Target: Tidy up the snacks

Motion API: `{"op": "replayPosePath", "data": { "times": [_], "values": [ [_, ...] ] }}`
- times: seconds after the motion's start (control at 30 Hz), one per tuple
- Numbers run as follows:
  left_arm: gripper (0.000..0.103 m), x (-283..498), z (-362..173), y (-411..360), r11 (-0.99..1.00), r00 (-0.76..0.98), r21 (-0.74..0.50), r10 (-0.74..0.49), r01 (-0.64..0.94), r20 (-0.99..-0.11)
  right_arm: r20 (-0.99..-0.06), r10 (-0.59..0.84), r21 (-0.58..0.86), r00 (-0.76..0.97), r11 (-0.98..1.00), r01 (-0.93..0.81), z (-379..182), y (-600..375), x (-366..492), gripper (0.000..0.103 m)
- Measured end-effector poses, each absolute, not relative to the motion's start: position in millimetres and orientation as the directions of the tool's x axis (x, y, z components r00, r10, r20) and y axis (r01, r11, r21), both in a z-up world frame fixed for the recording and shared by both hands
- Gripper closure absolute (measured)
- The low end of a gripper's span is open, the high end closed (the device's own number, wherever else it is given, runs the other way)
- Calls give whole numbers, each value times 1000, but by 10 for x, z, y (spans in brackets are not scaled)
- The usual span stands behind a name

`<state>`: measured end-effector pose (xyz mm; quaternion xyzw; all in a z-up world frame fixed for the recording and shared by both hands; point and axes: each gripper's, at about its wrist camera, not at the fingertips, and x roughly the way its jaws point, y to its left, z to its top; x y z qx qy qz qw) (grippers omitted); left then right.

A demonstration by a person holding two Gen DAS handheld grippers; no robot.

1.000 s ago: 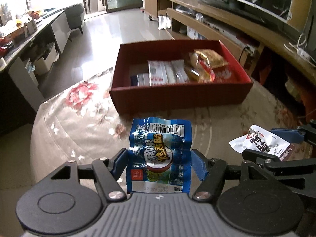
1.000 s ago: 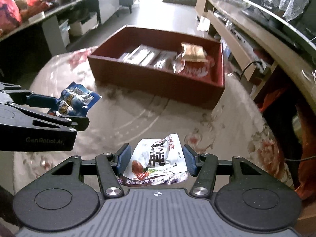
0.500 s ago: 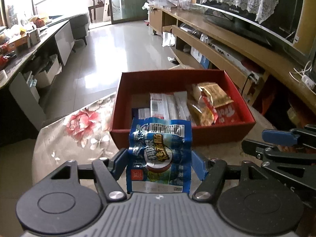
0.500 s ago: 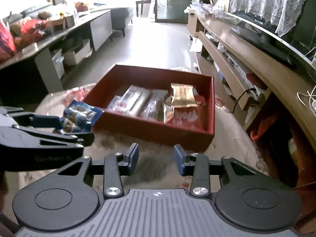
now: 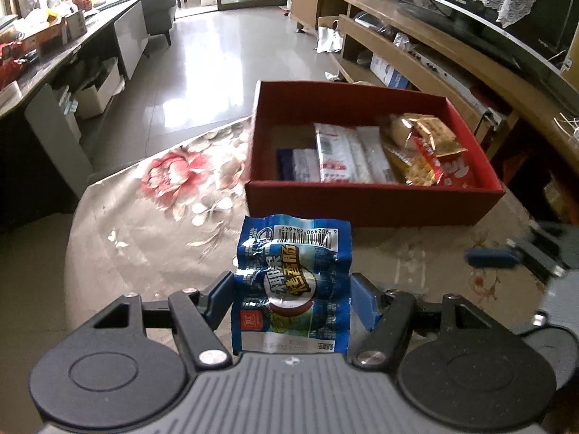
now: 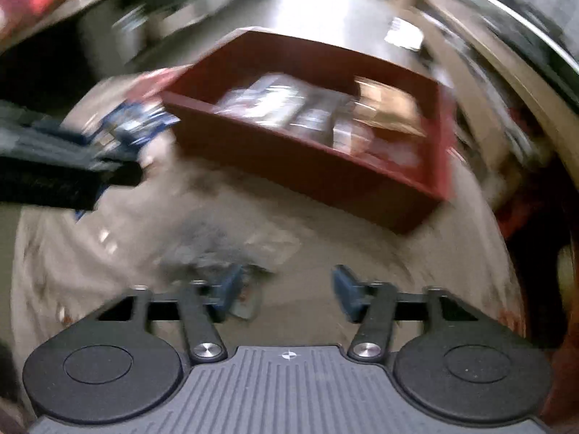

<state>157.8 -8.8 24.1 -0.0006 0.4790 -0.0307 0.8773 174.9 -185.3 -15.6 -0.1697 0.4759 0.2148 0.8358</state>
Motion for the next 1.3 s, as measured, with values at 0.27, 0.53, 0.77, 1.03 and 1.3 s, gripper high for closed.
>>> {"op": "replayPosePath", "data": {
  "times": [0.27, 0.53, 0.77, 1.03, 1.3],
  "values": [
    [31, 1585, 67, 85, 996, 484, -76, -86, 40, -871, -915, 207, -157, 347, 608, -778, -450, -1328, 1946, 17],
    [31, 1616, -20, 54, 995, 453, -90, -101, 45, -886, -937, 258, 18, 236, 709, -705, -625, -1605, 2128, 21],
    [31, 1537, 55, -35, 993, 463, -95, -116, 67, -879, -939, 216, -25, 266, 731, -682, -539, -1678, 1801, 37],
    [31, 1565, -24, 8, 993, 441, -95, -113, 64, -890, -927, 212, -110, 308, 632, -767, -549, -1547, 1927, 12],
    [31, 1566, -60, 37, 992, 424, -115, -128, 56, -897, -939, 236, 3, 250, 732, -682, -582, -1597, 1930, 41]
  ]
}}
